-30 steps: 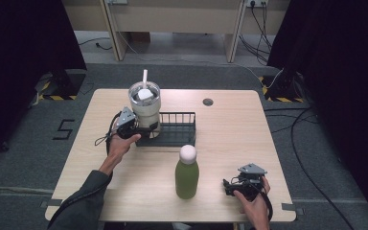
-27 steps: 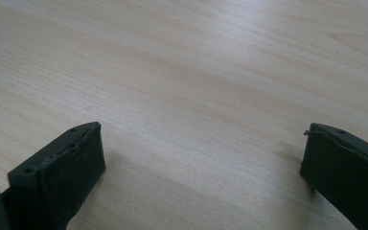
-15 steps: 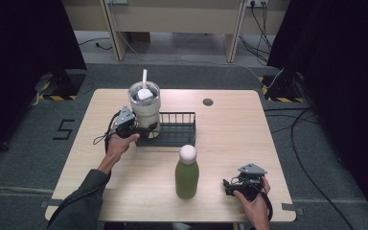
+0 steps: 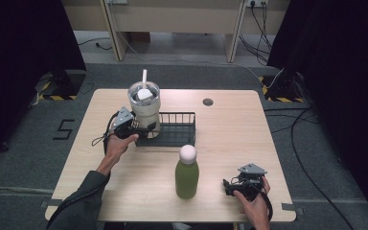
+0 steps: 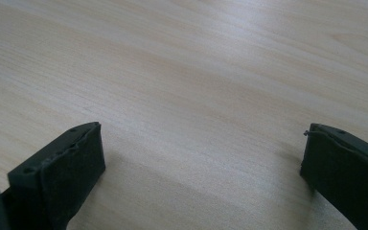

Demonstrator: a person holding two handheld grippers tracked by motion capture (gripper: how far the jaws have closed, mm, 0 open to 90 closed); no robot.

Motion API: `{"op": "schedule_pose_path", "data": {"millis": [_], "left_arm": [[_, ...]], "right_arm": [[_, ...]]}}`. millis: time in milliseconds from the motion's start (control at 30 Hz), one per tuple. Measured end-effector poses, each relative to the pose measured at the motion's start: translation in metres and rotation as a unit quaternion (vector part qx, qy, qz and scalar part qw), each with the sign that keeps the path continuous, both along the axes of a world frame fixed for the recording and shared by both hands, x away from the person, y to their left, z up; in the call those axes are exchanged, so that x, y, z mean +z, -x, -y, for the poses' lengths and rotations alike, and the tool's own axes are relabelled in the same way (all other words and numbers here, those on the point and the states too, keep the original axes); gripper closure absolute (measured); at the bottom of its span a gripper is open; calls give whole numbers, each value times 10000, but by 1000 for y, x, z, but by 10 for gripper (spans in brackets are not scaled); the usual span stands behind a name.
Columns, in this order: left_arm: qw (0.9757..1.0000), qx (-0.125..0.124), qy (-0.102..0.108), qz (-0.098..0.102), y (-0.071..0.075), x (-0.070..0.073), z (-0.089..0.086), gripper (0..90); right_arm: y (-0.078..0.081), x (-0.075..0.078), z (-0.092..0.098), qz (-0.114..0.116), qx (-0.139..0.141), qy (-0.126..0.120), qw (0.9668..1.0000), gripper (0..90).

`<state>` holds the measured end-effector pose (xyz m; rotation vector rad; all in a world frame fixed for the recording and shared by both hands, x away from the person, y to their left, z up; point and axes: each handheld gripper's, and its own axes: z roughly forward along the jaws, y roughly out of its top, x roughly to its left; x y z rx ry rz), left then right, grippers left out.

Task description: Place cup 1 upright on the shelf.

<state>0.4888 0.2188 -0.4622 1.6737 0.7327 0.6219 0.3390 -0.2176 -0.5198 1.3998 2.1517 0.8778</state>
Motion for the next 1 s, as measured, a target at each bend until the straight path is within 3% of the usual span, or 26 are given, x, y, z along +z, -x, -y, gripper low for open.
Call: {"op": "schedule_pose_path", "data": {"millis": [400,1000], "left_arm": [[10000,39,66,-40,11,4,-8,131],[9994,41,135,-332,36,7,-20,145]], "right_arm": [[0,0,0,-10,-16,-11,10000,13],[0,0,0,16,7,6,10000,13]]}}
